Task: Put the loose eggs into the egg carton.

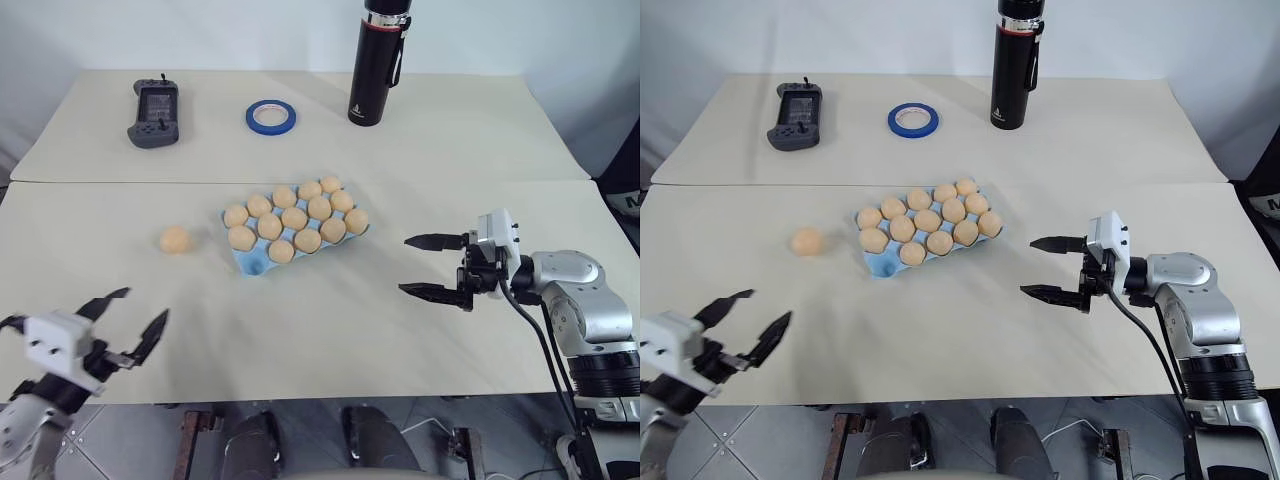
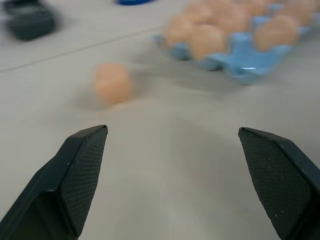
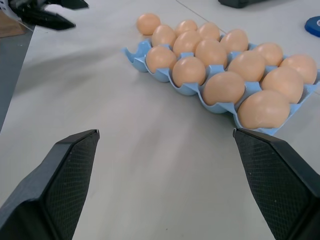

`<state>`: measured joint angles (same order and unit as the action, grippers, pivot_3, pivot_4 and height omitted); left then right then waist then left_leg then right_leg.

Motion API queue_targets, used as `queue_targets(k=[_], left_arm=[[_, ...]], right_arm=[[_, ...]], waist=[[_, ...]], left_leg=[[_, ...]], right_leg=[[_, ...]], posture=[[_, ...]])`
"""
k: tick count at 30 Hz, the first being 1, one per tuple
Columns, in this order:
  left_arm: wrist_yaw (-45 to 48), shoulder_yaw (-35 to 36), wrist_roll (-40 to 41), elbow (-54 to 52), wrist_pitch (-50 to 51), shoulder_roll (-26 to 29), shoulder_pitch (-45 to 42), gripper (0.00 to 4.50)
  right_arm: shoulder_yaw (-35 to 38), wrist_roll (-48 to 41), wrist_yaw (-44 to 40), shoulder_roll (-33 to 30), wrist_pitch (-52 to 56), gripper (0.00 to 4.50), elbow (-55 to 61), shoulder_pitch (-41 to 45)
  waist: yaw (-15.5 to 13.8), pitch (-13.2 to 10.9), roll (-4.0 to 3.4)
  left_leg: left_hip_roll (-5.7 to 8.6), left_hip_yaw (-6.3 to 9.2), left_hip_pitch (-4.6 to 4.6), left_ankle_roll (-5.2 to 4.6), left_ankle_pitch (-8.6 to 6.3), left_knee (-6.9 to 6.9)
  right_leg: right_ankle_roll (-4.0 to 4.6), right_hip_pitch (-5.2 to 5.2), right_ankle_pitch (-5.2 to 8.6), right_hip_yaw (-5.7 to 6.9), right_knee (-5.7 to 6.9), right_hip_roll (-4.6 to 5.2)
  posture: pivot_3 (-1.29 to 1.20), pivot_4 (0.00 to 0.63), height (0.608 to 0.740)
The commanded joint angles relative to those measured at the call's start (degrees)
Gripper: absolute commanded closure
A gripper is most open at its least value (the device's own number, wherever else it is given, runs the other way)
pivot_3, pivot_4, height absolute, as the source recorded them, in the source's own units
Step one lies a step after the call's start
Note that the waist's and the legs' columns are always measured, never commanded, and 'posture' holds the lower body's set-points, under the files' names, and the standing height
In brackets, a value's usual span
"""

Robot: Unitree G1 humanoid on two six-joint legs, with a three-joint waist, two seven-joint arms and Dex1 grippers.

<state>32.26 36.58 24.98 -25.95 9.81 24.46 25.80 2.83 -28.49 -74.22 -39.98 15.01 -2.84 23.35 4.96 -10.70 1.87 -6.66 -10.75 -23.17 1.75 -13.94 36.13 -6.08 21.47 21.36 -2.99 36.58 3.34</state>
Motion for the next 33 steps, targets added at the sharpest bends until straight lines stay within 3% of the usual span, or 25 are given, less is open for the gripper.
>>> queue_targets(k=[1,5,10,16,24,33], left_arm=[[-1.0,5.4,3.1,0.6,-1.6,-1.9,2.9,0.03],[-0.4,7.4,2.9,3.4,-3.1,-2.0,4.3,0.03],[-3.7,6.2,2.3,6.1,-1.4,1.8,-3.5,0.03],[-6.3,-0.8,-1.2,14.4,2.1,7.3,-17.8,0.03],[-1.8,-11.9,-6.7,33.4,-4.5,10.1,-36.2,0.03],[1.6,-18.2,-10.1,50.3,-8.8,9.8,-45.9,0.03]], right_arm=[[1.2,-0.7,-0.3,0.1,-1.1,0.0,0.3,0.6],[1.0,-0.4,-0.2,0.3,-1.3,0.0,-0.4,1.4],[0.4,0.0,-0.2,0.7,-1.6,0.0,-1.4,2.4],[-0.2,0.6,0.2,1.4,-1.7,0.0,-1.3,2.6],[0.2,0.6,1.1,1.6,-1.2,0.0,0.8,1.0],[0.4,0.6,1.9,1.4,-0.8,0.0,1.6,0.5]], waist=[[0.0,0.0,0.0],[0.0,0.0,0.01],[-0.2,0.0,0.02],[-0.2,0.0,0.01],[-0.3,0.0,0.02],[-0.2,0.0,0.03]], left_leg=[[0.01,0.0,-0.01,0.0,-0.01,-0.02],[0.01,0.0,-0.02,0.01,-0.06,-0.04],[0.03,0.12,-0.03,0.02,-0.05,-0.03],[0.11,0.09,-0.03,0.04,0.07,-0.02],[-0.01,-0.33,-0.01,0.07,0.12,0.0],[-0.11,-0.85,-0.05,0.15,0.13,0.11]], right_leg=[[-0.01,0.0,-0.01,0.05,-0.03,0.03],[-0.09,0.01,-0.05,0.18,-0.07,0.05],[0.03,-0.02,0.02,0.37,-0.07,0.13],[-0.08,-0.07,-0.19,0.53,0.02,0.08],[-0.28,0.23,-0.26,0.98,0.42,-0.05],[-0.36,0.62,-0.22,0.9,0.85,-0.1]], posture=[[0.0,0.15,0.74],[0.0,0.15,0.74],[0.0,0.15,0.74],[0.0,0.15,0.74],[0.0,0.15,0.74],[0.0,0.15,0.74]])
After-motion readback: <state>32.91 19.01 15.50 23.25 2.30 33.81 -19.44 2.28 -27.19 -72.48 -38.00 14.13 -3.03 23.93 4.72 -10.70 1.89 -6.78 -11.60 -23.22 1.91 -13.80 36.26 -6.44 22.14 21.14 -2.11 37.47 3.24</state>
